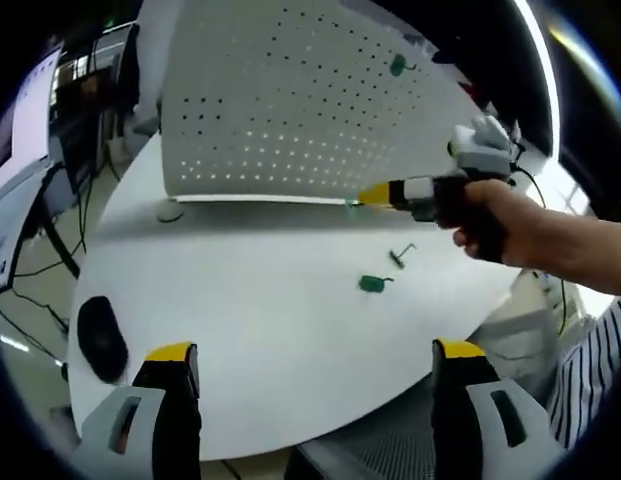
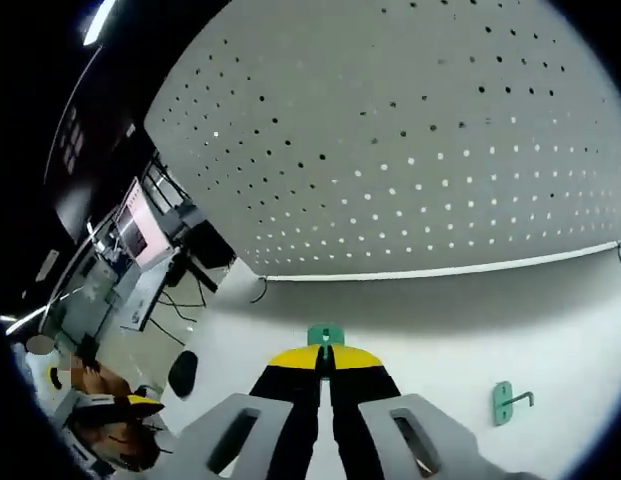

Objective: Insert the hook assembly into the mounting plate slot until the hook locks in place.

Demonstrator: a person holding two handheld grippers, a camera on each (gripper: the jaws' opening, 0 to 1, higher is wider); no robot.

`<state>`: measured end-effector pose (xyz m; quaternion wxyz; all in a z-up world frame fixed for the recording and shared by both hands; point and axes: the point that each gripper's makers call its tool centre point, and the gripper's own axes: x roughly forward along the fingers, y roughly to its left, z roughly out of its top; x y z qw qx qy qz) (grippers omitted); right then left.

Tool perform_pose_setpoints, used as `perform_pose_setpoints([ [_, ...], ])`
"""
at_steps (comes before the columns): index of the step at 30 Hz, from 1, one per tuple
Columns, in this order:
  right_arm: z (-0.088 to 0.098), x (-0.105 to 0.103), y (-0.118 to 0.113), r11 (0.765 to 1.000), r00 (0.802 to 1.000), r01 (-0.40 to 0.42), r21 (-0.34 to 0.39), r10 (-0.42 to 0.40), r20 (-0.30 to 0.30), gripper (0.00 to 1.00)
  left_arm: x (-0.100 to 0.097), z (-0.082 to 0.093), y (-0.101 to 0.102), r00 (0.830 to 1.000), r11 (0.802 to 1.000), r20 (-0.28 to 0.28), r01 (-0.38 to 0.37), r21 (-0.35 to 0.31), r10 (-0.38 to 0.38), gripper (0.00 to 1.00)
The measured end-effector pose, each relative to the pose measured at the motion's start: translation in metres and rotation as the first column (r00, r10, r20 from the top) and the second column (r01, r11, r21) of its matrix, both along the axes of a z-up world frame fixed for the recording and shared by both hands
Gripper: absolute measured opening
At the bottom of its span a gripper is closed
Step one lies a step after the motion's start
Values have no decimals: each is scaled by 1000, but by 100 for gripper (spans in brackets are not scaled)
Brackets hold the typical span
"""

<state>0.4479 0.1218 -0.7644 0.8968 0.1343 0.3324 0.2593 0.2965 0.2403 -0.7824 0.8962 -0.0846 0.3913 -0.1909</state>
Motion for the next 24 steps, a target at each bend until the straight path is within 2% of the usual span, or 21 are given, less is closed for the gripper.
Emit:
perform_pose_setpoints([
  [4,23,-10,4,998,997,-55,14,54,50,0,7,9,-2,1000,1000,25,17,6,-17,98],
  [7,46,-27,10,991,993,-100,93,95,65,0,13,16,-5,998,1000,49,25,7,-25,97],
  [10,64,-43,12,984,986,-147,100,137,100,0,21,24,-8,997,1000,75,28,-4,-27,96],
  [14,76,-60,16,976,977,-188,108,175,120,0,25,31,-15,995,999,95,42,-19,-40,93],
  [16,84,-70,22,968,967,-226,107,210,147,0,28,36,-19,993,998,110,53,-23,-50,91],
  [19,92,-83,28,959,961,-251,130,231,151,0,31,40,-26,991,997,120,67,-25,-63,91],
  [21,96,-90,32,955,949,-279,102,259,178,0,32,45,-32,988,996,133,85,-36,-79,88],
  [24,100,-98,36,948,946,-295,117,272,179,0,35,52,-38,984,994,158,93,-59,-83,84],
])
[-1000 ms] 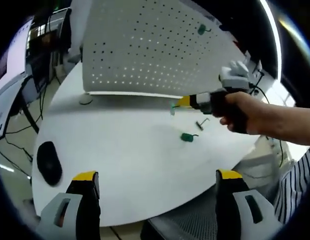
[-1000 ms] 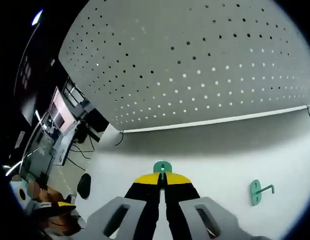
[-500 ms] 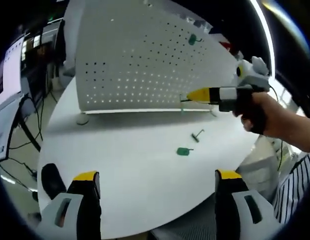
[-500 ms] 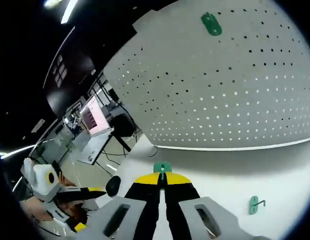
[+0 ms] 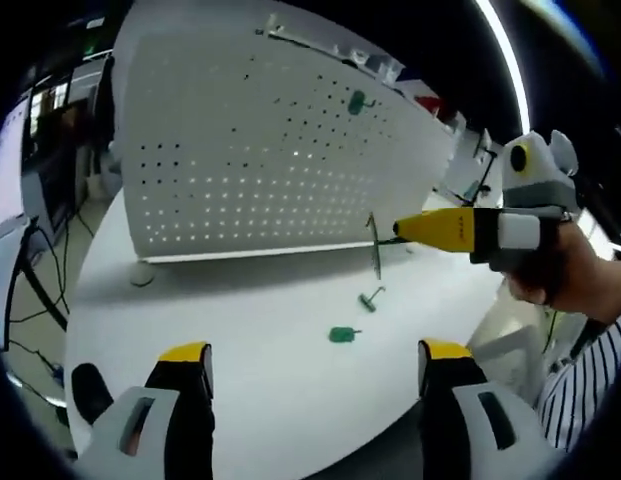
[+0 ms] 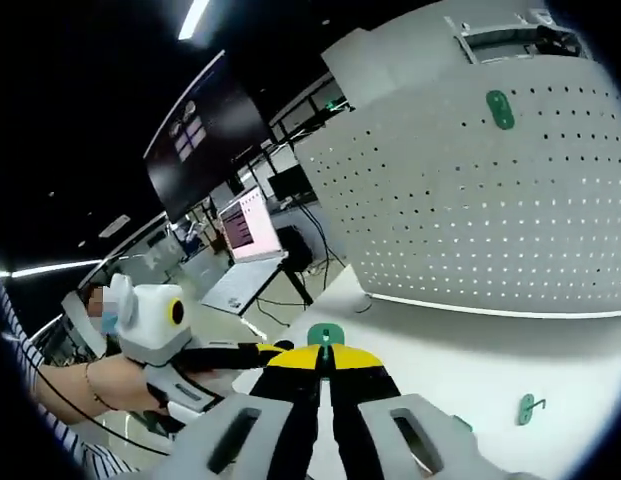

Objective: Insert the hook assembly into the mounting plate slot until the hook locks in place.

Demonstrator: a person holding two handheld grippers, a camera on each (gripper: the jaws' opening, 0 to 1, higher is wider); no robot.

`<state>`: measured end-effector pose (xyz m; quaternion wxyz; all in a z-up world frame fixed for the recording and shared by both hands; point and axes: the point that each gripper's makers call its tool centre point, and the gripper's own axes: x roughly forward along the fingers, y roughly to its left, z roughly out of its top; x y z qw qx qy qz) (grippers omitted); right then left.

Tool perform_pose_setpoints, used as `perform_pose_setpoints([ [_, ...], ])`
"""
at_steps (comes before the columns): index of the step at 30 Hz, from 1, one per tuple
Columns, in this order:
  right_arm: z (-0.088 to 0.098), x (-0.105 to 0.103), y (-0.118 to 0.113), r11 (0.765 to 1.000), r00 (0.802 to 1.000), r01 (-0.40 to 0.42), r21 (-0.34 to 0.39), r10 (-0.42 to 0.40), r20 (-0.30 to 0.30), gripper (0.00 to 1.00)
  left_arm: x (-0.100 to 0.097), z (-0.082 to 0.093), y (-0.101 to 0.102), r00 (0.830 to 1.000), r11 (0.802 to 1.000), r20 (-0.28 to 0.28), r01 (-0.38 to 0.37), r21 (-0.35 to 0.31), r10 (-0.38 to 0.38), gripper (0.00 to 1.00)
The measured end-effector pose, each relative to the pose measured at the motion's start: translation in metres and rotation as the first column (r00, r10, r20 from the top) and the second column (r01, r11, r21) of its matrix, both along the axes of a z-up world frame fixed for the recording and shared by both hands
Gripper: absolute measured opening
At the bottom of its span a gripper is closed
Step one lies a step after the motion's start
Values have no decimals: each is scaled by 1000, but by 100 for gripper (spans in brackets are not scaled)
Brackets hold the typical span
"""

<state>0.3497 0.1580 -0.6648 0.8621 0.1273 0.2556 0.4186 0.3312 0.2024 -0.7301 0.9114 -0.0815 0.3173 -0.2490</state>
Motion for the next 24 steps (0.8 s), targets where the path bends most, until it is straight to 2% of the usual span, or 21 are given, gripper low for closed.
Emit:
perform_pose_setpoints([
  [2,1,-6,3,1000,1000,-6,-1,6,10,0,2,5,-4,1000,1000,19,3,-26,-2,80],
  [4,0,-11,5,1000,1000,-10,2,10,9,0,-1,11,-14,999,996,15,42,-76,-41,68],
  [6,-1,-16,9,1000,1000,-12,18,12,-3,0,0,11,-14,999,997,22,36,-73,-35,58],
  [9,-2,-22,12,1000,1000,-2,29,2,-4,0,1,13,-16,999,996,28,38,-80,-36,58],
  [13,-2,-27,15,999,1000,1,39,-1,-9,0,-1,19,-22,998,993,39,52,-104,-48,47],
  [20,-2,-33,19,999,1000,-1,42,1,-11,0,-7,21,-26,997,990,55,62,-124,-56,41],
  [24,-2,-34,21,999,1000,-6,40,6,-10,0,-9,24,-25,996,989,68,71,-128,-62,28],
])
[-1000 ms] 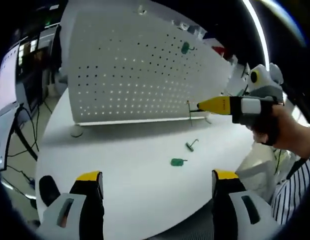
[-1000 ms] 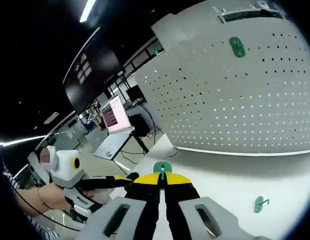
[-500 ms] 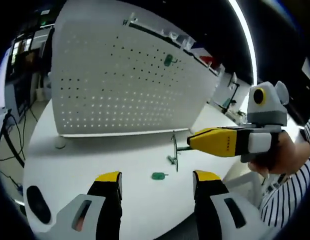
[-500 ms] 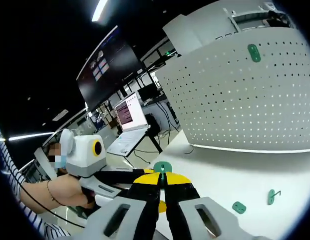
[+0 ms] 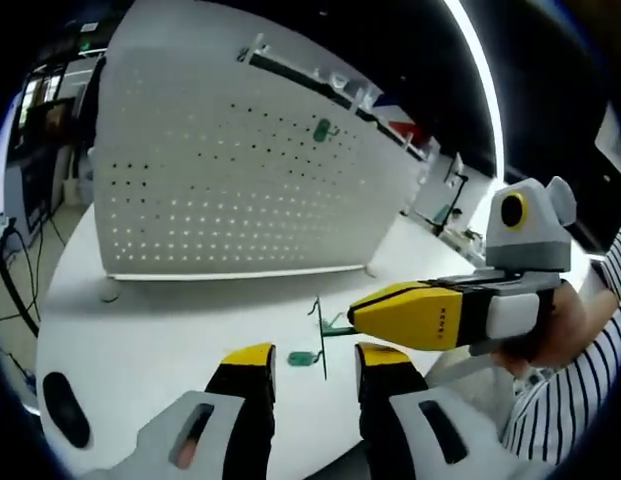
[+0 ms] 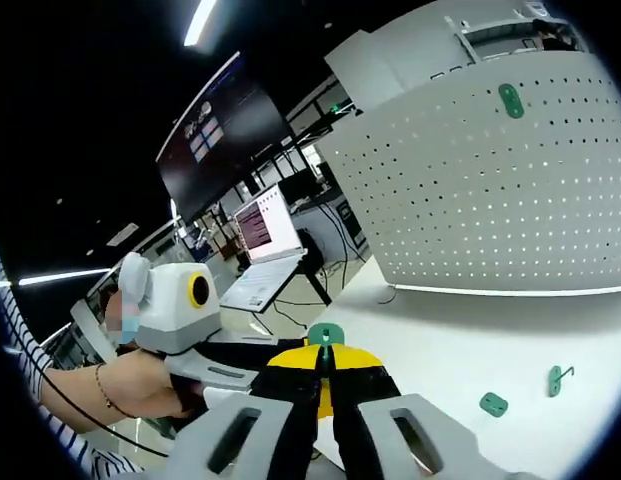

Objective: Insert the hook assembly into the mounting plate slot until the hook locks in place.

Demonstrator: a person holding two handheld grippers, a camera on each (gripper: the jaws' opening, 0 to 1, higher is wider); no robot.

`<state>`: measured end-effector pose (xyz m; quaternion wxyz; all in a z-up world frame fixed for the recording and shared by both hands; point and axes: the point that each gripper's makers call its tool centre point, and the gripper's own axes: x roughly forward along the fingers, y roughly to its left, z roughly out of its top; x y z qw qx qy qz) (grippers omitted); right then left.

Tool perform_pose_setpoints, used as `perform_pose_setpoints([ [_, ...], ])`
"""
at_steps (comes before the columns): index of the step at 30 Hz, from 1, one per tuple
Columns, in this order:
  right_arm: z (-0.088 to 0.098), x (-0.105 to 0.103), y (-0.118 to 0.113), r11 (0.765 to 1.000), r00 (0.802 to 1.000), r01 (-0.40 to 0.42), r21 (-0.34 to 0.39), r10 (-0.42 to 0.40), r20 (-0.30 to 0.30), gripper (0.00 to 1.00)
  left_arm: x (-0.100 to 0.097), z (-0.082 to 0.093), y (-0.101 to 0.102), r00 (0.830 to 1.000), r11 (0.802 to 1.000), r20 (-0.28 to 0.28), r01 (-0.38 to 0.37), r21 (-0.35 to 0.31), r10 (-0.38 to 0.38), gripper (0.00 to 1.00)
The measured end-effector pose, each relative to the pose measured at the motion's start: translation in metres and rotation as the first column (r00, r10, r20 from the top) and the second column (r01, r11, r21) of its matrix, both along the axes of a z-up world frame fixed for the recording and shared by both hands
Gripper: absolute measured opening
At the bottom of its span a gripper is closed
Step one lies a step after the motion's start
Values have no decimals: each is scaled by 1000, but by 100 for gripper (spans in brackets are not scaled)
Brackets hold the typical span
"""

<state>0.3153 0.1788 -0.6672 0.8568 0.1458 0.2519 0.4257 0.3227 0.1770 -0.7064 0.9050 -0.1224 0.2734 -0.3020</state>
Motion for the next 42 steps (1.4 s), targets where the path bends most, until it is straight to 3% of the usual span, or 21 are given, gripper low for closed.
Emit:
perform_pose_setpoints([
  [8,1,-1,2,1000,1000,-3,-1,3,8,0,-1,4,1,1000,999,0,1,-34,-1,6],
  [19,3,-3,3,1000,1000,-2,-7,2,23,0,-2,5,2,1000,997,-17,-8,-83,7,3],
  [28,7,-1,5,1000,1000,10,2,-10,28,0,0,10,3,1000,997,-2,-17,-76,17,1],
  [33,18,2,1,999,999,28,43,-29,24,10,2,15,5,999,993,-15,-37,-116,36,1],
  [34,21,2,0,998,999,24,52,-25,20,10,6,19,9,997,987,-6,-79,-143,79,1],
  [37,30,3,-3,997,999,14,73,-16,28,10,9,24,15,994,976,4,-108,-187,111,1],
  [42,34,2,3,997,1000,-18,79,17,25,13,10,25,16,994,980,20,-103,-168,108,1],
])
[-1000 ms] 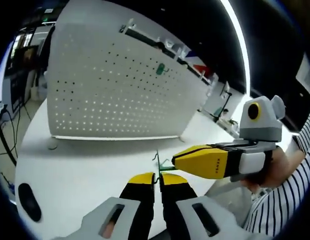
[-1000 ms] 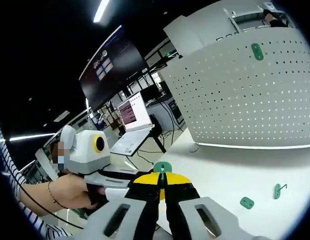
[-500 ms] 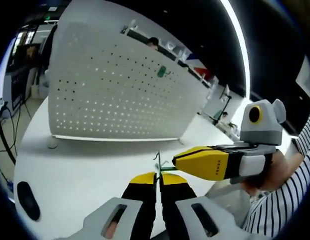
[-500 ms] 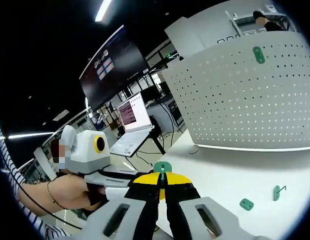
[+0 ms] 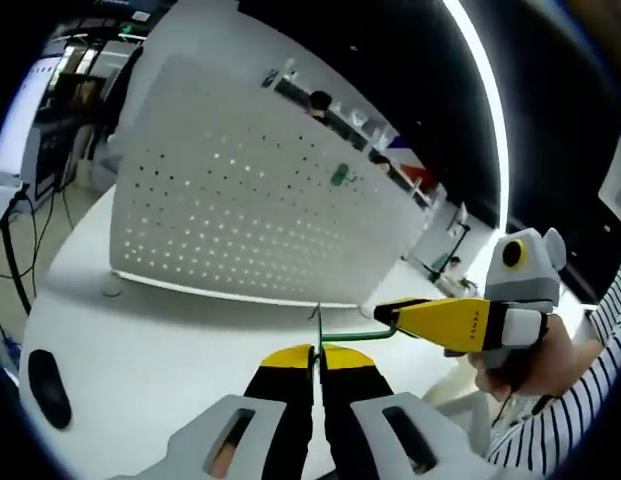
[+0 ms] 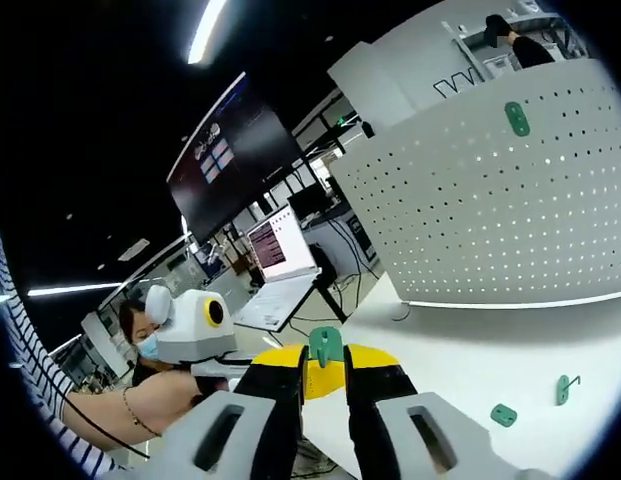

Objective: Insert the hook assembly into the mounting plate slot until the hook locks in place.

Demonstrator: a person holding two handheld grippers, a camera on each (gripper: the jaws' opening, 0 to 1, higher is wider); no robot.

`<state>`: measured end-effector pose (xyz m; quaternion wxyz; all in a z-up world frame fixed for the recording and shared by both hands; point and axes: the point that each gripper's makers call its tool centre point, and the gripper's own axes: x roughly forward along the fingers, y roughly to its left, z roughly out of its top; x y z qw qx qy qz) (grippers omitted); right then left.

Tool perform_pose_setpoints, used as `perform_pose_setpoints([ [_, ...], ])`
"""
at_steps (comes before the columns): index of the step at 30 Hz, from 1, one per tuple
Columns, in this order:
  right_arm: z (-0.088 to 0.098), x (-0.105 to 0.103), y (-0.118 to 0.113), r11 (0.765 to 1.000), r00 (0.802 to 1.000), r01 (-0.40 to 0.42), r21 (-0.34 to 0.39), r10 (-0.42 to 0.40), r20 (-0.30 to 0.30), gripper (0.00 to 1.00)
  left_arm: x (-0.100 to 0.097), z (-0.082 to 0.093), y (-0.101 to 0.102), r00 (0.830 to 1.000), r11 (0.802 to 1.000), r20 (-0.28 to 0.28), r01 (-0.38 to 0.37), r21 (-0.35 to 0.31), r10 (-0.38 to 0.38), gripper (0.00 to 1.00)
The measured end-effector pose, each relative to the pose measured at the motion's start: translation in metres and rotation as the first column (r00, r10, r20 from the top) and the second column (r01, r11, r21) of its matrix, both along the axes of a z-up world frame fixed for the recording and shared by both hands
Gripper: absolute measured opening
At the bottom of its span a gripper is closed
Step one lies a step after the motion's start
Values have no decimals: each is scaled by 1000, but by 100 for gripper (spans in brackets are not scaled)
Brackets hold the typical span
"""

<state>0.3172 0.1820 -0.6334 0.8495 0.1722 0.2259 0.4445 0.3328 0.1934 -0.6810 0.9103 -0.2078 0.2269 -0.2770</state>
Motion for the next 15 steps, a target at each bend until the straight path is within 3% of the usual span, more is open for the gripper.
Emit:
perform_pose_setpoints([
  [5,-2,2,6,1000,1000,-7,-4,7,1,13,0,8,-8,999,1000,43,16,23,-17,1],
  [10,-5,2,10,1000,1000,-6,1,6,-18,13,-1,12,-13,992,994,113,38,105,-50,1],
  [15,-6,3,10,1000,999,-5,19,6,-44,9,0,16,-13,989,991,140,34,129,-52,1],
])
